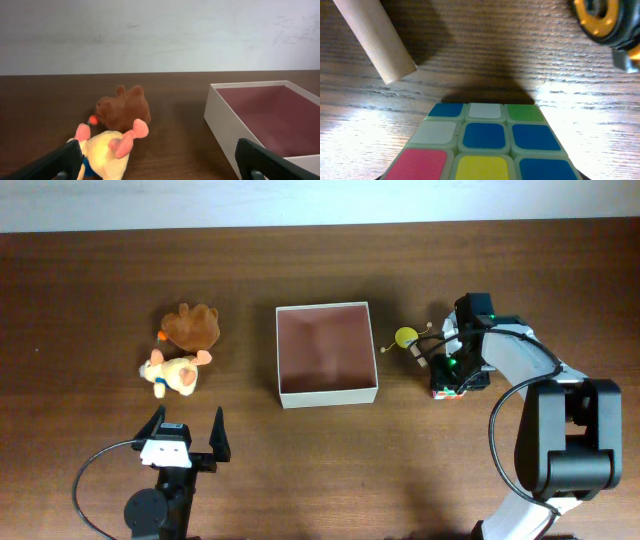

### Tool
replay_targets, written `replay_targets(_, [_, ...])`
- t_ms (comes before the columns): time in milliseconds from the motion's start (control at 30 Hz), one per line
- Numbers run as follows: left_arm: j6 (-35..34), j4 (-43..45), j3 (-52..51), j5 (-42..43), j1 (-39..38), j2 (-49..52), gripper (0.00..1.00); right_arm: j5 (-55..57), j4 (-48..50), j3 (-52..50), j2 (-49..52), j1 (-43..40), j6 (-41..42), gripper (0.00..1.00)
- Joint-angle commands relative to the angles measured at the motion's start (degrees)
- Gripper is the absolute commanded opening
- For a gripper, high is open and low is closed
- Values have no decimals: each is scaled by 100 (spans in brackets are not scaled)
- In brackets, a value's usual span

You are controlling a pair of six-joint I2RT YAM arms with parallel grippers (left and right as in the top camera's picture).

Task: Pack container
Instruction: 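Close the right gripper on the Rubik's cube, then lift the cube with the right gripper and carry it into the box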

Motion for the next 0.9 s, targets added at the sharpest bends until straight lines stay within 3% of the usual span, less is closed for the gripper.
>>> replay_targets(0, [50,-2,-35,63,35,-55,99,-118,-61,295,70,31,85,50])
replay_targets(300, [50,-2,-35,63,35,-55,99,-844,-581,870,59,33,52,50])
replay_targets(500, [50,-2,-35,61,35,-55,99,-1888,-1469,1790,-4,199,-614,50])
replay_targets(667, [50,-2,-35,63,35,-55,99,-2413,-1843,2662,-170,833,-887,50])
replay_targets(867, [50,-2,-35,63,35,-55,99,-2317,-1414,2962,-192,1738,-684,50])
